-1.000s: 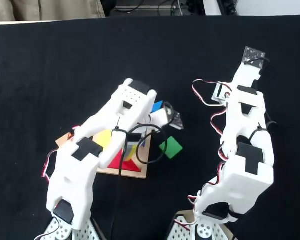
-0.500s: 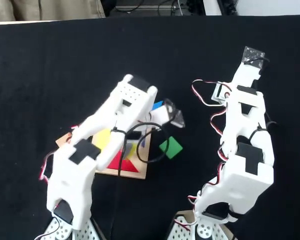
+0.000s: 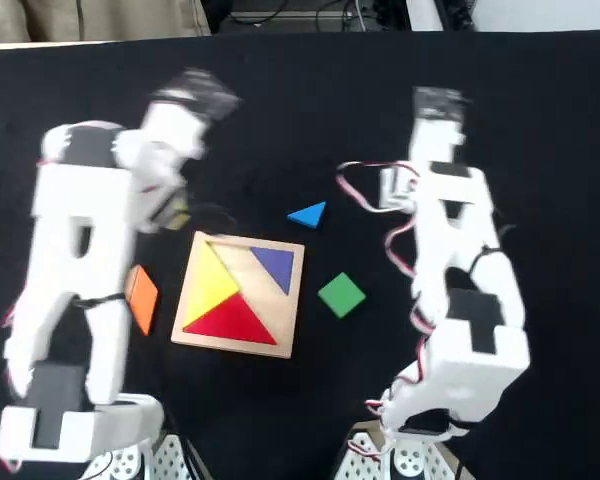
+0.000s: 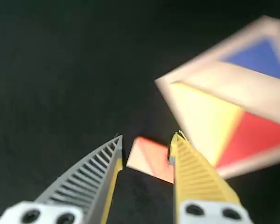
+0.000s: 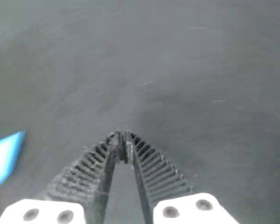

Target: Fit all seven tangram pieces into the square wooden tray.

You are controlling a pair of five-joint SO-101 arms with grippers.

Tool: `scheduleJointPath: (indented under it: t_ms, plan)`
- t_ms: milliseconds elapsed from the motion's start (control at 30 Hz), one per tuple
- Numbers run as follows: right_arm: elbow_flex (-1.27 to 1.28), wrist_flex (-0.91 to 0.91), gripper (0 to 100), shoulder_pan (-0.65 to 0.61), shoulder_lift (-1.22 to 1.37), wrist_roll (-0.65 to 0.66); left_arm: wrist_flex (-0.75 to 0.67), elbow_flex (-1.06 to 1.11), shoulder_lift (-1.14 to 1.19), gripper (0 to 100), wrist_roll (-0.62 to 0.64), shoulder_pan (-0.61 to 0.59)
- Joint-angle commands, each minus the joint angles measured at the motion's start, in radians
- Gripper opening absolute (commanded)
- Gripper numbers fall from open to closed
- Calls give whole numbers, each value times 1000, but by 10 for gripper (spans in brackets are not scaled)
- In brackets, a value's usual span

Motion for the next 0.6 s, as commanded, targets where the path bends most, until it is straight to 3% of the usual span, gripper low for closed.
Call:
scheduleJointPath:
  t_ms: [0, 167, 233, 400, 567]
  plan:
    - [-4, 173, 11, -120, -124, 43, -333, 401, -71, 168, 107, -248]
    - [18, 226, 11, -230, -108, 12, -494, 717, -226, 66, 117, -357]
    - [16, 229, 11, -276, -77, 3, -539, 794, -304, 38, 173, -403]
    - [21, 233, 11, -344, -19, -5, -661, 952, -430, 32, 302, -510]
    - [22, 230, 11, -368, 2, -5, -746, 1055, -445, 32, 399, -539]
